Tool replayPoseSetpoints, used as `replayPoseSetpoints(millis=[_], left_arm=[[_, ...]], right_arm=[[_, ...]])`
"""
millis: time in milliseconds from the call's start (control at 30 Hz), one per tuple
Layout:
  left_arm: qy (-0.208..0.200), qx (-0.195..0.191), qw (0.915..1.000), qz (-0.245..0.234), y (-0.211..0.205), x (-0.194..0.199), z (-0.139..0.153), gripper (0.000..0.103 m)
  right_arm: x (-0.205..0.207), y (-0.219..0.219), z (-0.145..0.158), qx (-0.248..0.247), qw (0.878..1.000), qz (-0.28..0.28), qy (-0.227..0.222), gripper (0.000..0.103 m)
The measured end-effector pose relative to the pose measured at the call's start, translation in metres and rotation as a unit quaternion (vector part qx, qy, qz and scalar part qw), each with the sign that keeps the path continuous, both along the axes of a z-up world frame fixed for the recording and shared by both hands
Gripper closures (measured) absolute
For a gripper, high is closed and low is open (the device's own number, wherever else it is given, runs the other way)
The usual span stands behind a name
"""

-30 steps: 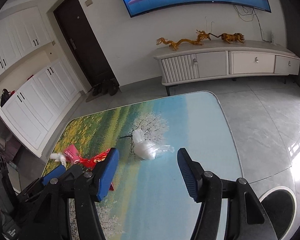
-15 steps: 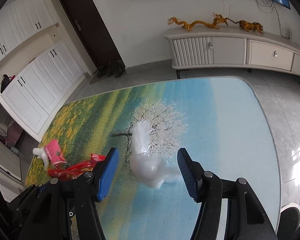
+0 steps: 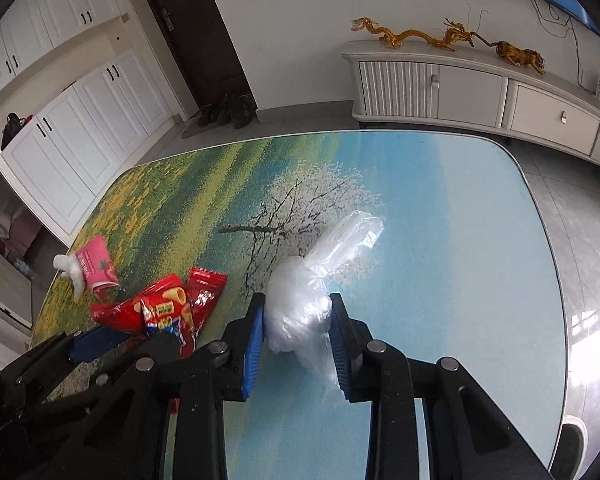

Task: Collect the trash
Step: 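Grasp the red snack bag with the left tool while the right tool grasps the clear plastic bag, then carry both bags over the bin and open both tools to drop them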

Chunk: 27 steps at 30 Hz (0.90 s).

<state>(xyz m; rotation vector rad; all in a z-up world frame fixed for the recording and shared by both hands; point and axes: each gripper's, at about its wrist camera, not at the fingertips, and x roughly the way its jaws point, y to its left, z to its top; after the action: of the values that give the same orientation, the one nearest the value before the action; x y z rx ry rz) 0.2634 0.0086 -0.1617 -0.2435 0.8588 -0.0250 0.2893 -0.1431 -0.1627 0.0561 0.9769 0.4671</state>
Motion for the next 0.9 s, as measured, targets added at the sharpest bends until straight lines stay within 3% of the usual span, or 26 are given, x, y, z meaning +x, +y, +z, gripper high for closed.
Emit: replayPoseSetpoints(millis=[233, 533, 900], left_arm=[[-0.003, -0.009, 0.9999, -0.012, -0.003, -0.016, 0.004, 0.091], [-0.027, -0.014, 0.9991, -0.03, -0.016, -0.05, 0.029, 0.095], [-0.088, -0.043, 0.9931, -0.065, -0.016, -0.1, 0.084, 0.096]], right_arm=[[-0.027, -0.02, 0.008, 0.021, 1.0, -0.021, 0.005, 0.075], [-0.085, -0.059, 0.039, 0.036, 0.997, -0.059, -0.013, 0.075], [-0.157, -0.087, 0.088, 0.06, 0.991, -0.101, -0.068, 0.075]])
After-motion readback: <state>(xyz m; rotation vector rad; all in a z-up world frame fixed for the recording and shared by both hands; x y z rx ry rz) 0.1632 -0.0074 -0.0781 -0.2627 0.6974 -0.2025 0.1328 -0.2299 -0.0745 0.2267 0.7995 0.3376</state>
